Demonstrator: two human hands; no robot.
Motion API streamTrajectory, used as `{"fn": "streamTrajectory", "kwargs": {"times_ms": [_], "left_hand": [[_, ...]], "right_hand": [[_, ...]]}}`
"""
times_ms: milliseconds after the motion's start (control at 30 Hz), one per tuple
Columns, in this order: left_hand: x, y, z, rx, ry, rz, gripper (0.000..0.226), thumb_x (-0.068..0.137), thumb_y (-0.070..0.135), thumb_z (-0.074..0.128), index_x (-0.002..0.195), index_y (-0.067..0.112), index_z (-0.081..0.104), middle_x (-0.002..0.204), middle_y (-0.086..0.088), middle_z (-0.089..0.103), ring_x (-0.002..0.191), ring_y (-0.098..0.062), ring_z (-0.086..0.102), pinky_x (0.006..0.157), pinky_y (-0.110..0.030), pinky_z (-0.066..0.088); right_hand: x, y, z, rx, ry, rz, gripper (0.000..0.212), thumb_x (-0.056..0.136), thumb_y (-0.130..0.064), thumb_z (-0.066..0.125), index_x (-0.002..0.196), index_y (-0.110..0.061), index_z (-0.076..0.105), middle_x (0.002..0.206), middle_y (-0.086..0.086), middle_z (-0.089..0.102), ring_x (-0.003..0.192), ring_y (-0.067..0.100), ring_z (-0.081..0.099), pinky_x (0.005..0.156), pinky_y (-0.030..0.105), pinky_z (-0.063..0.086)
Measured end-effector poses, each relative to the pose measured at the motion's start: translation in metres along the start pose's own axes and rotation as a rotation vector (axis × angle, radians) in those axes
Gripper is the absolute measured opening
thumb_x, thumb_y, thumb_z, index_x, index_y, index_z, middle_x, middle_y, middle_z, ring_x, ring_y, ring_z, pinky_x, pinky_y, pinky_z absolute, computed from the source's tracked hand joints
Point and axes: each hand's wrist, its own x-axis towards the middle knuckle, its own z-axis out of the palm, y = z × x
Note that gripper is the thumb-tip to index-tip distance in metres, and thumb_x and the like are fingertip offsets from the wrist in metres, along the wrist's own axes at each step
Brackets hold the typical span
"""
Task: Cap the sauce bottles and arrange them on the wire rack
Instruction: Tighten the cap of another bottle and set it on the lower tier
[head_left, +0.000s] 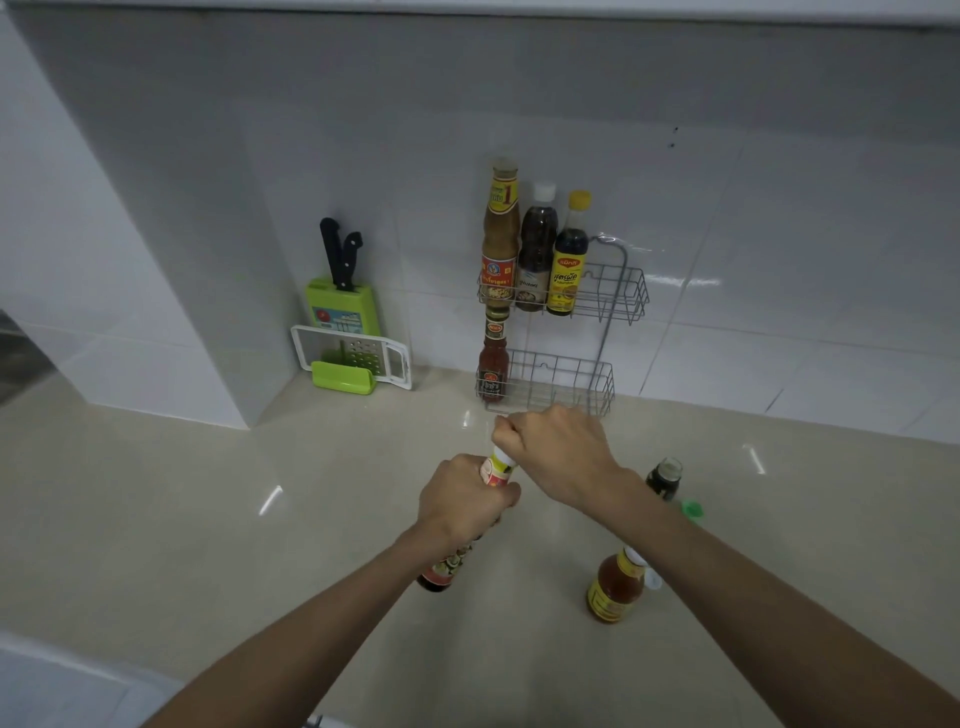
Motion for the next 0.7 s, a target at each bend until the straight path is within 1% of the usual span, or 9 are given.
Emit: {"fn": "streamTrajectory", "kwargs": {"times_ms": [33,100,167,267,367,433,567,633,700], "left_hand": [[0.0,0.002,0.0,0.013,0.046,0.0,0.019,0.065,0.031,0.06,0.054,0.015,0.061,0.05,0.001,0.067,0.048,-0.016,0.062,0.058,-0.031,0.052],[0.003,0.007,-0.002,0.002,0.1,0.044,0.022,0.067,0.034,0.059,0.061,0.014,0.065,0.054,-0.002,0.069,0.055,-0.019,0.067,0.06,-0.036,0.055],[0.007,0.012,-0.006,-0.033,0.079,0.101,0.021,0.072,0.032,0.062,0.067,0.012,0.066,0.062,-0.005,0.071,0.062,-0.021,0.069,0.062,-0.039,0.055],[0.015,0.011,-0.017,-0.079,-0.054,0.142,0.012,0.073,0.024,0.072,0.081,0.019,0.065,0.078,0.002,0.073,0.076,-0.015,0.069,0.07,-0.03,0.053],[0.025,-0.009,-0.027,-0.156,-0.239,0.173,0.044,0.061,0.032,0.08,0.101,0.028,0.063,0.097,0.007,0.073,0.094,-0.011,0.07,0.088,-0.032,0.056],[0.028,-0.02,-0.029,-0.15,-0.304,0.152,0.055,0.056,0.035,0.084,0.105,0.026,0.063,0.099,0.004,0.074,0.095,-0.014,0.071,0.091,-0.037,0.057],[0.036,-0.03,-0.025,-0.231,-0.287,0.096,0.058,0.052,0.033,0.091,0.103,0.019,0.068,0.097,-0.002,0.077,0.092,-0.02,0.073,0.09,-0.043,0.058],[0.045,-0.028,-0.023,-0.223,-0.204,0.089,0.06,0.049,0.037,0.091,0.102,0.02,0.068,0.095,0.0,0.076,0.09,-0.019,0.073,0.087,-0.039,0.059],[0.052,-0.023,-0.02,-0.178,-0.129,0.09,0.057,0.05,0.039,0.092,0.099,0.021,0.067,0.091,0.003,0.076,0.085,-0.014,0.073,0.081,-0.03,0.06]], "right_hand": [[0.002,-0.002,-0.001,0.053,0.028,0.027,0.019,0.094,-0.032,0.052,0.104,-0.016,0.053,0.085,0.007,0.063,0.07,0.029,0.059,0.053,0.031,0.039],[0.007,-0.008,-0.001,0.264,0.029,0.145,0.036,0.093,-0.051,0.043,0.088,-0.017,0.055,0.077,0.005,0.063,0.07,0.025,0.059,0.056,0.032,0.04],[0.014,-0.01,-0.002,0.38,0.084,0.156,0.035,0.09,-0.049,0.048,0.077,-0.017,0.053,0.071,0.005,0.063,0.067,0.023,0.057,0.054,0.032,0.039],[0.025,-0.004,-0.018,0.38,0.007,0.087,0.03,0.089,-0.041,0.054,0.071,-0.017,0.052,0.067,0.001,0.06,0.063,0.017,0.055,0.052,0.03,0.036],[0.039,0.01,-0.034,0.375,-0.075,0.043,0.028,0.09,-0.042,0.056,0.079,-0.017,0.059,0.076,0.0,0.065,0.071,0.015,0.059,0.06,0.033,0.047],[0.047,0.018,-0.043,0.398,-0.068,0.055,0.029,0.09,-0.042,0.056,0.082,-0.015,0.063,0.082,0.003,0.067,0.076,0.017,0.061,0.067,0.036,0.05],[0.059,0.025,-0.056,0.5,-0.006,0.111,0.03,0.089,-0.041,0.059,0.081,-0.012,0.065,0.075,0.0,0.064,0.066,0.008,0.056,0.06,0.03,0.044],[0.06,0.024,-0.052,0.647,0.039,0.177,0.032,0.087,-0.043,0.062,0.084,-0.012,0.065,0.073,0.001,0.064,0.056,0.0,0.052,0.052,0.019,0.041],[0.057,0.025,-0.042,0.763,0.055,0.229,0.033,0.082,-0.046,0.067,0.089,-0.014,0.064,0.076,0.004,0.066,0.053,-0.001,0.053,0.046,0.018,0.042]]}}
